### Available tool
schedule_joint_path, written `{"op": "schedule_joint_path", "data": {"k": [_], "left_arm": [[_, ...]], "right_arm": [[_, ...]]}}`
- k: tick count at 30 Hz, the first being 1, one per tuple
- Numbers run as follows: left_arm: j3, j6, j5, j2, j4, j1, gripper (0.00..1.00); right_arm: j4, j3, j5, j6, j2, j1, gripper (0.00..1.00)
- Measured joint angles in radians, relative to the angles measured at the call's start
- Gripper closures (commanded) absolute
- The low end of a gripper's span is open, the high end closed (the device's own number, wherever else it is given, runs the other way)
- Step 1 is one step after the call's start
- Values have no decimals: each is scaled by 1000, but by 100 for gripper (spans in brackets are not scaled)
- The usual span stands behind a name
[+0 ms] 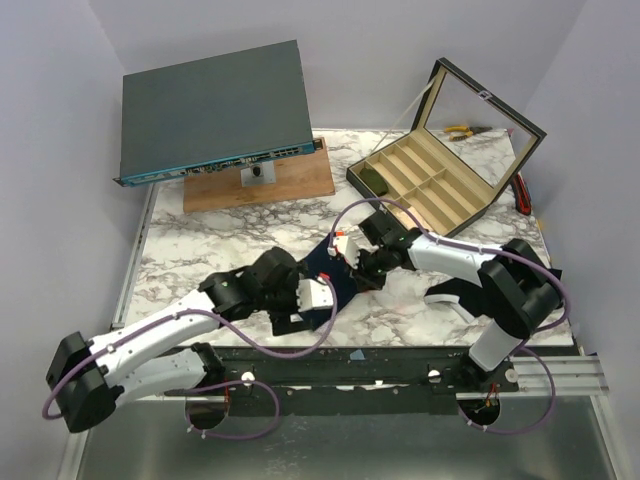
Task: Roll the underwear
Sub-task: Fold the underwear at the center of the board.
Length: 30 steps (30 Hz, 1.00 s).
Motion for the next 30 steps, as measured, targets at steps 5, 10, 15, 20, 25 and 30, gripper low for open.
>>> {"op": "schedule_joint_path", "data": {"k": [5,10,15,20,25,30], "left_arm": [[22,-13,-2,131,19,-117,1],[112,-47,-19,279,28,-212,2],[126,-66,-77,345,54,-294,5],[95,-76,-151,357,94,-338,11],[69,-76,-220,384,138,-349,16],[50,-72,-278,425,172,-377,23]], "right_arm": [[-2,8,-1,46,7,-4,97],[-18,23,-1,53,19,-4,97],[-53,55,-2,54,42,-6,97],[-78,77,-13,54,60,-13,97],[-85,83,-23,54,66,-18,97],[-93,90,-29,54,71,-22,98]]}}
